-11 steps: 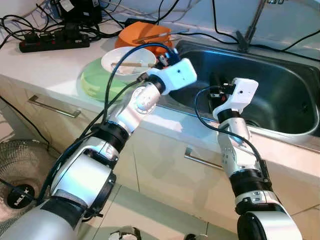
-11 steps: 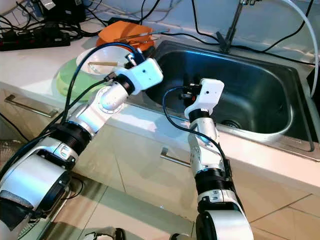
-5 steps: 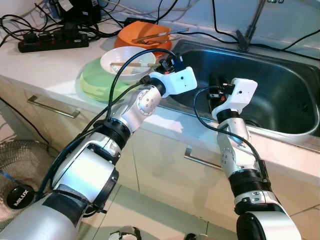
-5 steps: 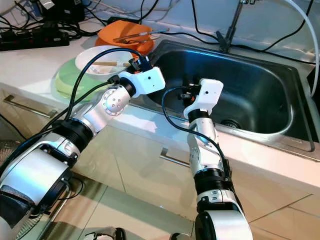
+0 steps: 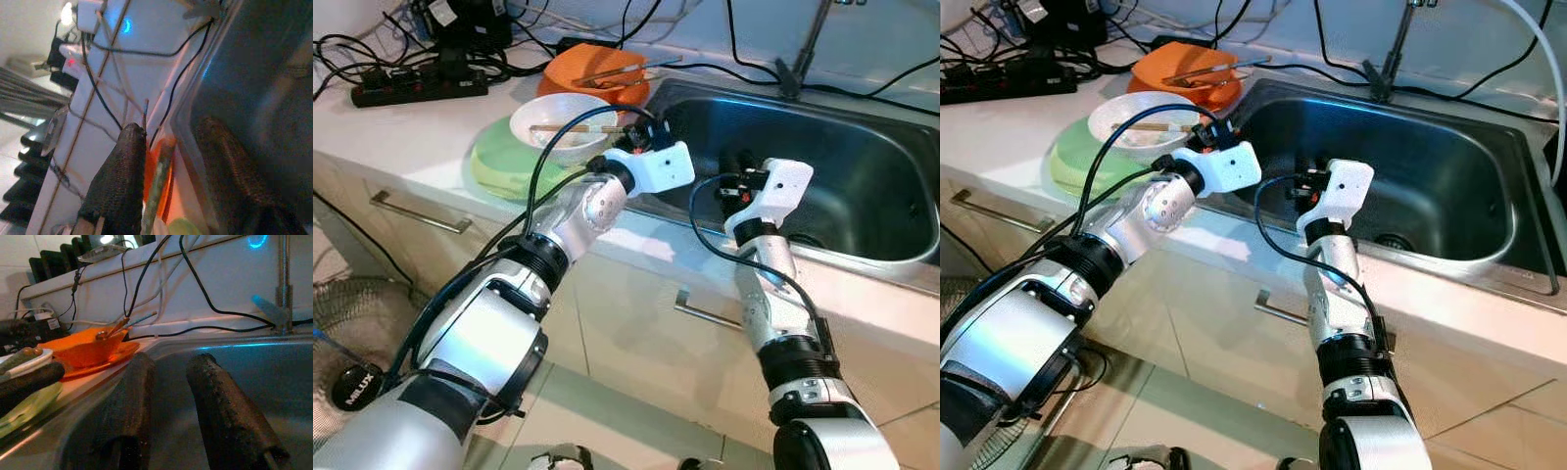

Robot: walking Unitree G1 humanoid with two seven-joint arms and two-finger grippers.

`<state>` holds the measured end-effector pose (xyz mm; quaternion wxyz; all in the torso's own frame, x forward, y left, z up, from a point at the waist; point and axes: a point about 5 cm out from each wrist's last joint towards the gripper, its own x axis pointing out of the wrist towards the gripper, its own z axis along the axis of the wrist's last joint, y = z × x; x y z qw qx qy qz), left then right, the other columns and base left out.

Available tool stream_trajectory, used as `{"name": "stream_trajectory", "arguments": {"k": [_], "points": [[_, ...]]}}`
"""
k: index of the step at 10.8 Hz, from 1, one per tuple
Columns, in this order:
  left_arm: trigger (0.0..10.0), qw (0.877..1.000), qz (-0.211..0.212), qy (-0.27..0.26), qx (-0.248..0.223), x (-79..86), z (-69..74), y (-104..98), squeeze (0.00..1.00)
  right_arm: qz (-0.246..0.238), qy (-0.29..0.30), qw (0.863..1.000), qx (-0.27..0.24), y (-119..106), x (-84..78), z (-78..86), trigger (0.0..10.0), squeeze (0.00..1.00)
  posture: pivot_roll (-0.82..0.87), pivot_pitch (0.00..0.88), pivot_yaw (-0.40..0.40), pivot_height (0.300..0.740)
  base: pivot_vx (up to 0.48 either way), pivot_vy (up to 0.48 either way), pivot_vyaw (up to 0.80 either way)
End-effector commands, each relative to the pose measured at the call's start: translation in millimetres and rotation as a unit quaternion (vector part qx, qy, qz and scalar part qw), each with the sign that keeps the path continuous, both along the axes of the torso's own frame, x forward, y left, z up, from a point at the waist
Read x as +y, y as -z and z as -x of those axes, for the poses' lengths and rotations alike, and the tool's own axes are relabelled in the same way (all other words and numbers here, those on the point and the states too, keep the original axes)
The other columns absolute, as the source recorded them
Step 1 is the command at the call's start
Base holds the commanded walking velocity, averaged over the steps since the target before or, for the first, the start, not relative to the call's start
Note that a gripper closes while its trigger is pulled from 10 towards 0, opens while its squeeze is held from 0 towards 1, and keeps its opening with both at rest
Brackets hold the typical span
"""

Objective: Kitchen organization

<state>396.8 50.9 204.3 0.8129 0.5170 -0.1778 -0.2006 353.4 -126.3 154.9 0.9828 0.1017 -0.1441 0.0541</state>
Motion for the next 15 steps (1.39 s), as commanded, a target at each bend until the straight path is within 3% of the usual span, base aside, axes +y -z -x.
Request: {"name": "stream_trajectory", "arguments": {"k": [1, 3, 8, 9, 15], "points": [[10.0, 1.000, -0.002, -0.014, -0.011, 3.5, -3.4, -6, 0.00, 0.000, 0.000, 1.000, -0.008, -2, 1.0, 0.3, 10.0, 0.00, 0.04, 0.000, 0.036, 0.740, 0.000, 0.000, 0.00], [10.0, 0.999, -0.013, -0.042, -0.017, 12.3, -8.0, -9, 0.00, -0.001, 0.001, 1.000, -0.007, -2, 0.8, 0.6, 10.0, 0.00, 0.04, 0.000, 0.039, 0.740, 0.000, 0.000, 0.00], [9.7, 0.998, -0.014, -0.066, -0.013, 16.1, -11.9, -11, 0.00, -0.002, 0.005, 1.000, -0.009, -2, -0.1, 1.3, 10.0, 0.00, 0.02, 0.000, 0.041, 0.740, 0.000, 0.000, 0.00], [0.0, 0.997, -0.013, -0.069, -0.009, 16.8, -11.9, -10, 0.00, -0.002, 0.005, 1.000, -0.009, -2, -0.2, 1.8, 10.0, 0.00, 0.02, 0.000, 0.042, 0.740, 0.000, 0.000, 0.00], [0.0, 0.997, -0.012, -0.070, 0.000, 17.4, -11.5, -6, 0.00, -0.003, 0.008, 1.000, -0.006, -1, -0.8, 2.0, 10.0, 0.00, 0.02, 0.010, 0.043, 0.740, 0.000, 0.000, 0.00]]}}
